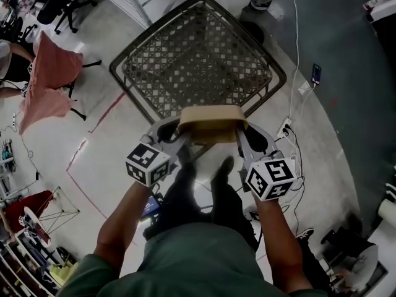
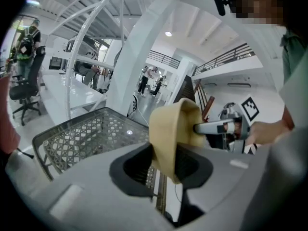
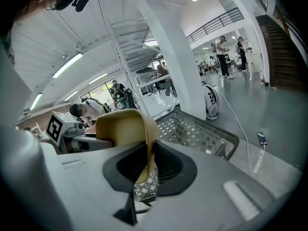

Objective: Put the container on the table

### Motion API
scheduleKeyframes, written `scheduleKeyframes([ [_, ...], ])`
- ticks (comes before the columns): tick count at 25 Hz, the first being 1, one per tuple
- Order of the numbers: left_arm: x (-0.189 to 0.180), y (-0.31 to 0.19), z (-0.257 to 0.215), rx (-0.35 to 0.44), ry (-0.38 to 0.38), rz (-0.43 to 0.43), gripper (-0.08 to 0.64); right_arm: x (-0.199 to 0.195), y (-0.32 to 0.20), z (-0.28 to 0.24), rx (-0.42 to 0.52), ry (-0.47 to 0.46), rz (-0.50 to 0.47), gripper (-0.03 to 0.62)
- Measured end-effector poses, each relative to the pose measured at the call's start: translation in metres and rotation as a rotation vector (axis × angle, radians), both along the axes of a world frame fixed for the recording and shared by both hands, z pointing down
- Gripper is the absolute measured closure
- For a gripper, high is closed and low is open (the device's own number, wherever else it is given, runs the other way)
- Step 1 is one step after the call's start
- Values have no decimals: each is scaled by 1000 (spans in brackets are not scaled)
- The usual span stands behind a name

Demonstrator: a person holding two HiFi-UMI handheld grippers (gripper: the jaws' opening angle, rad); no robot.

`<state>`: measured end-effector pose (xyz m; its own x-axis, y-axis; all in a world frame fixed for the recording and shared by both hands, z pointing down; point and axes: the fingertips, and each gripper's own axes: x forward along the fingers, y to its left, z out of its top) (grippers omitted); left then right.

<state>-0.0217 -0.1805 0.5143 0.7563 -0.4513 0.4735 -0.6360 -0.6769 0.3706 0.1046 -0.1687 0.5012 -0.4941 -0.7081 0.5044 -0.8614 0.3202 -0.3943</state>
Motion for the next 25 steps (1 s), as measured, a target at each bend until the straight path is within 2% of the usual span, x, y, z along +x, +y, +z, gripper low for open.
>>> scheduleKeyframes([
  [25,-31,2,101,-150,-28,-38,454,-31,-1,100,-139,20,-3,551],
])
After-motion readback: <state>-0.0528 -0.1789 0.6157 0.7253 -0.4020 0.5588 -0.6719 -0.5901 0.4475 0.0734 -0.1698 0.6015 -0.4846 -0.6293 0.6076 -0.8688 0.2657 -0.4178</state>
